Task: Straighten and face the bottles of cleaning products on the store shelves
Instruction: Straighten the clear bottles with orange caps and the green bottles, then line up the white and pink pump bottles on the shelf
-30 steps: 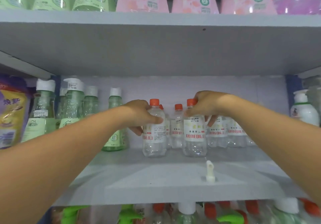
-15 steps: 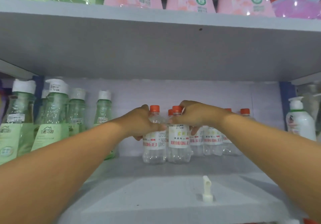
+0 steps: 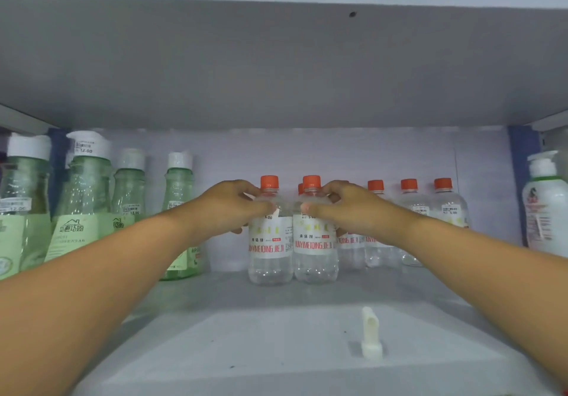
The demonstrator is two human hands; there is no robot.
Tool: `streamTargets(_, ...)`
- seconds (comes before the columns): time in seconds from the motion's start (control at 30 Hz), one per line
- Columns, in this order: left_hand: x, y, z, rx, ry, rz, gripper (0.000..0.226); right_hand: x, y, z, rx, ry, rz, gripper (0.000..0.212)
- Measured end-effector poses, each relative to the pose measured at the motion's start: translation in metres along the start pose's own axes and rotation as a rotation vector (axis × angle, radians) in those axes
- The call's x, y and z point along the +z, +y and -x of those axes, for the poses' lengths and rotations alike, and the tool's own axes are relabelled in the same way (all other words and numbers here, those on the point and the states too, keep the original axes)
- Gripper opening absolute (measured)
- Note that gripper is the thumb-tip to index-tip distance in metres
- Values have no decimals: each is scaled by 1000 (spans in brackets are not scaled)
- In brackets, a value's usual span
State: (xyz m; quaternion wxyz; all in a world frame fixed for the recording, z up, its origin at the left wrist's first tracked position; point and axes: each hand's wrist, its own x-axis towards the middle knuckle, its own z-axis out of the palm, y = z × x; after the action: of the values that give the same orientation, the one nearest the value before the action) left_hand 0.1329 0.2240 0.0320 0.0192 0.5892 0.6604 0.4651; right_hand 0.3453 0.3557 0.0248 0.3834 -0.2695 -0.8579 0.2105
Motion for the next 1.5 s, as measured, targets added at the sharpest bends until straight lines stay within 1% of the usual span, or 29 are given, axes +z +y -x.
streamTargets(0.07,0,-2,0,-10,-9,7,31,2,-1,1,-6,14,41,82)
streamTargets(0.13,0,-2,1,-24,-32,48,31,1,-2,2,-1,-8,40,84)
streamTargets(0.23,2,-3,3,-19,-35,58,38,0,-2,5,14,-23,5,79)
streamTargets(0.37,6,-2,6,-29,-7,59,38,0,-2,4,37,0,8,81)
streamTargets(0.5,6,2,7,-29,8,-29,63,-2,-3,6,70,-11,-35,81)
streamTargets(0.53,6,2,6,-35,-1,-9,60,-2,-3,7,76,-23,-53,79)
streamTargets(0.6,6,0,5,-53,-20,50,43,-2,-3,9,83,-49,-111,73)
streamTargets(0.67,7,-1,4,-57,-19,76,33,-2,-3,9,84,-59,-134,72)
streamTargets(0.77,9,4,10,-66,-1,56,36,-1,-4,12,90,-59,-107,75)
streamTargets(0.83,10,13,18,-89,-7,-3,51,-4,-8,18,84,-59,-8,80)
streamTargets(0.87,10,19,22,-105,5,-65,62,-8,-11,24,82,-53,38,82)
streamTargets(0.9,10,27,26,-112,49,-143,72,-14,-13,30,71,-28,69,82)
streamTargets(0.93,10,37,30,-102,125,-211,77,-25,-13,39,50,12,86,79)
streamTargets(0.97,11,51,35,-77,215,-244,76,-40,-10,50,21,55,86,73)
streamTargets(1.0,14,67,42,-39,290,-236,70,-59,-3,63,-12,103,72,65)
streamTargets(1.07,30,105,56,70,351,-153,52,-108,18,97,-81,237,65,47)
streamTargets(1.13,60,145,67,153,323,-62,39,-166,47,132,-137,441,113,30)
streamTargets(1.2,103,183,73,197,243,21,36,-219,83,161,-129,695,163,22)
streamTargets(1.23,128,201,75,197,186,53,38,-241,103,172,-71,775,204,26)
streamTargets(1.27,154,217,76,183,124,71,40,-257,121,180,22,790,255,36)
streamTargets(1.3,180,230,77,164,65,86,42,-268,139,185,141,742,291,51)
streamTargets(1.33,205,240,77,140,9,111,42,-272,154,190,257,659,286,62)
streamTargets(1.37,227,248,76,111,-45,144,44,-273,167,193,332,571,241,63)
streamTargets(1.4,246,254,75,74,-93,173,48,-271,177,196,351,496,168,57)
streamTargets(1.43,263,258,73,38,-129,192,53,-268,186,196,331,445,99,47)
streamTargets(1.5,289,262,66,-15,-178,233,60,-267,197,194,269,384,15,28)
